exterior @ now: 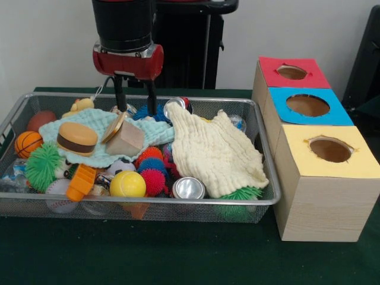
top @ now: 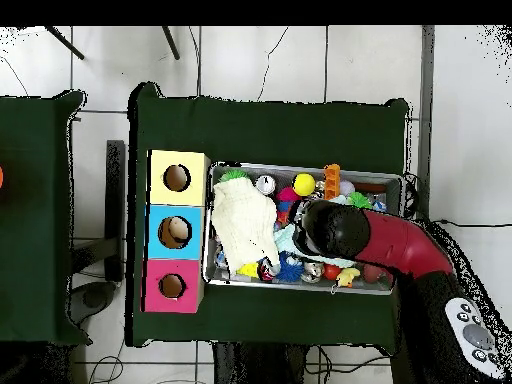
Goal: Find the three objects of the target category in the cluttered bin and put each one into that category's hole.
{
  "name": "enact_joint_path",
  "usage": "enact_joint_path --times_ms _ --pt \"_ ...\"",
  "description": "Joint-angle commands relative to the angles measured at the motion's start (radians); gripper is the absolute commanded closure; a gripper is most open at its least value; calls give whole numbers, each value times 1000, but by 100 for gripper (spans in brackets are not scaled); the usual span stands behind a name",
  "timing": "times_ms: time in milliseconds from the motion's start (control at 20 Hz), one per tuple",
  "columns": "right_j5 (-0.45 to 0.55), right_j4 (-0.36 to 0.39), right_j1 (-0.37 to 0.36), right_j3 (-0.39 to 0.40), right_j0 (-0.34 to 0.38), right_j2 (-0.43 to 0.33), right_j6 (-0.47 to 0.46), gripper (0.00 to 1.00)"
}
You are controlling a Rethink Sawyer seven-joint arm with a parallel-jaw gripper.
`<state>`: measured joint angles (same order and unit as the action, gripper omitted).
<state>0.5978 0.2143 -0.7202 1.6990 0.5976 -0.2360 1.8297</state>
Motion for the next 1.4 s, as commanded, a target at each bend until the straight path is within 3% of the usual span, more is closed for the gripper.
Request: enact_joint_path --times_ms 50,850,1400 --pt "-54 77 31 -91 -18 -60 -50 0" --pt "-39 77 23 -90 -35 -33 -16 0" --pt "-21 56 25 -102 -109 1 69 0"
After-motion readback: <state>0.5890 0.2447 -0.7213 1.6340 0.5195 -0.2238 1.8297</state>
